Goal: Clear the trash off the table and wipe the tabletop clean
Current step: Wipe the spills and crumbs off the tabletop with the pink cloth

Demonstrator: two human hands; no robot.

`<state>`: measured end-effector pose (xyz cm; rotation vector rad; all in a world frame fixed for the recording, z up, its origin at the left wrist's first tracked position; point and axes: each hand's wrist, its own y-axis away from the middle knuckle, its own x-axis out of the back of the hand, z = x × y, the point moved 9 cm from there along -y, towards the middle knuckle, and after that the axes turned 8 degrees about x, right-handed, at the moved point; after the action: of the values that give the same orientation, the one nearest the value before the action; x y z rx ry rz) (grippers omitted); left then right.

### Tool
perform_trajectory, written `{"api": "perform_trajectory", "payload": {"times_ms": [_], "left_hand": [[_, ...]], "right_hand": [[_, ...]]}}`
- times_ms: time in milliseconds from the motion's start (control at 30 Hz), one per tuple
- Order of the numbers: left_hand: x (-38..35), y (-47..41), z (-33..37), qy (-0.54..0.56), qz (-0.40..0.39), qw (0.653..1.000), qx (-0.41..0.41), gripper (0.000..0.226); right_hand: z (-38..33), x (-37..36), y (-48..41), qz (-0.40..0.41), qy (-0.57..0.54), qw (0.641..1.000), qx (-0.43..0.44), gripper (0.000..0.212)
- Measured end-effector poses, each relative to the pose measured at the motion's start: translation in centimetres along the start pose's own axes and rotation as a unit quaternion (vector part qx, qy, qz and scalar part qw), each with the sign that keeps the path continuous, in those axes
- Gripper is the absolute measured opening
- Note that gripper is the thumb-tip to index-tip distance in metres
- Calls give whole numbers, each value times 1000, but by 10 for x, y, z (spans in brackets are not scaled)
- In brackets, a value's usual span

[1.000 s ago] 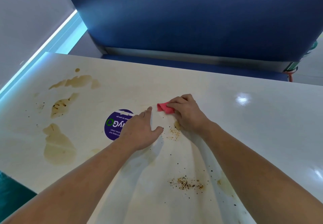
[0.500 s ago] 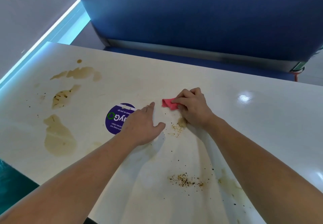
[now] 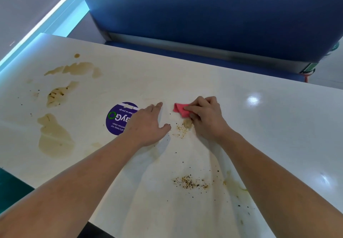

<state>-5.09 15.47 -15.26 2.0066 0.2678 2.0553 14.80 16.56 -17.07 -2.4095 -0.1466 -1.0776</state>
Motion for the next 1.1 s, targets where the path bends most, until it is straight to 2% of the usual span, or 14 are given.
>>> {"api": "perform_trajectory", "payload": {"times_ms": [133,300,367,567,700,767,833,1000,1100], "left_hand": [[3,-2,4,17,-18,1000,-8,88],[1,0,3,24,-16,1000,-7,89],[-1,2,3,28,-19,999,-6,87],[-1,2,4,51,-13,998,-22,73],[-3,0,9,33,-19,999,-38,63],[-3,-2,9,27,-18,999,-42,62],[-4,-3,9,19,-16,999,-48,62],[-9,-3,9,2,-19,999,-51,61],[-8,-4,11,1,-17,998,-53,61]], "right_hand": [[-1,19,26,21,-1,1000,-4,23],[8,17,7,39,2,986,-165,28],[8,10,0,21,-23,982,-188,30],[-4,8,13,-23,-115,979,-165,38],[-23,16,23,-82,-56,993,-69,43],[-26,16,28,-103,-34,993,-52,46],[-24,14,30,-116,-15,992,-50,39],[-22,11,32,-96,-8,993,-73,41],[-24,13,31,-58,-5,996,-71,33]]}}
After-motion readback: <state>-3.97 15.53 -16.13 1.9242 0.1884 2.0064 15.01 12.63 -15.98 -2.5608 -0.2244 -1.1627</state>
